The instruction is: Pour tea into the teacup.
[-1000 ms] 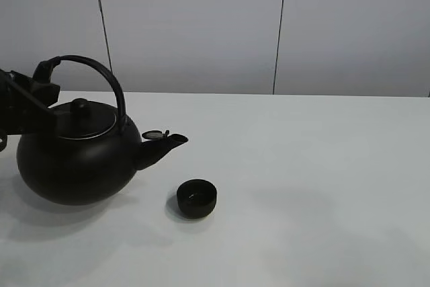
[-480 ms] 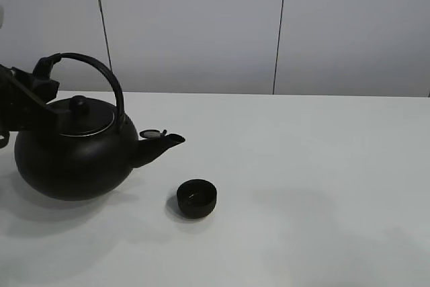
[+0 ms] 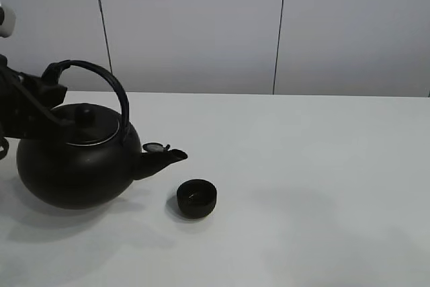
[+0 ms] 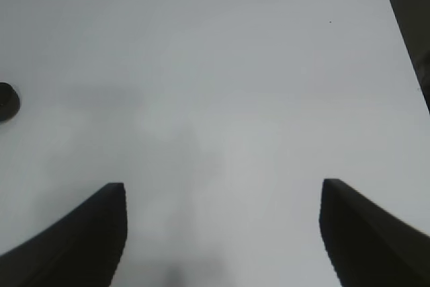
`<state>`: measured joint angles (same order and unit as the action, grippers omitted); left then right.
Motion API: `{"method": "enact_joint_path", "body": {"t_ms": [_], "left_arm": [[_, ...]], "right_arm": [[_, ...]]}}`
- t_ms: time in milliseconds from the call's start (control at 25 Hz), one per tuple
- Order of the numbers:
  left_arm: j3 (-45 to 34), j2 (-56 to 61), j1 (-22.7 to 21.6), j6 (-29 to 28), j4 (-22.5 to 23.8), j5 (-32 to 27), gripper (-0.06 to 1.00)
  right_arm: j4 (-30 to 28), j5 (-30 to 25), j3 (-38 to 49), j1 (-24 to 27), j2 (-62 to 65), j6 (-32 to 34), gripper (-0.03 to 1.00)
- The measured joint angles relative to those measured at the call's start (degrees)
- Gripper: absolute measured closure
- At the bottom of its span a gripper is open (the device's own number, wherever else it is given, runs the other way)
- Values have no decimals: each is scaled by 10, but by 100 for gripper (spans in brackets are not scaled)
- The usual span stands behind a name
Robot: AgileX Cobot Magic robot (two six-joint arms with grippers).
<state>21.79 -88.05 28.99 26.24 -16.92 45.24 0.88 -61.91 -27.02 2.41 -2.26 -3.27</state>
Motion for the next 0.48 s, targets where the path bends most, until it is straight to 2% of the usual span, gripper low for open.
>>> {"method": "enact_joint_path", "body": {"t_ms": [280, 480], "left_arm": [[0, 0, 0, 14, -38, -11, 82], [0, 0, 0, -3, -62, -11, 82]], "right_arm": [[0, 0, 0, 0, 0, 0, 42], [0, 0, 0, 0, 0, 0, 42]]}}
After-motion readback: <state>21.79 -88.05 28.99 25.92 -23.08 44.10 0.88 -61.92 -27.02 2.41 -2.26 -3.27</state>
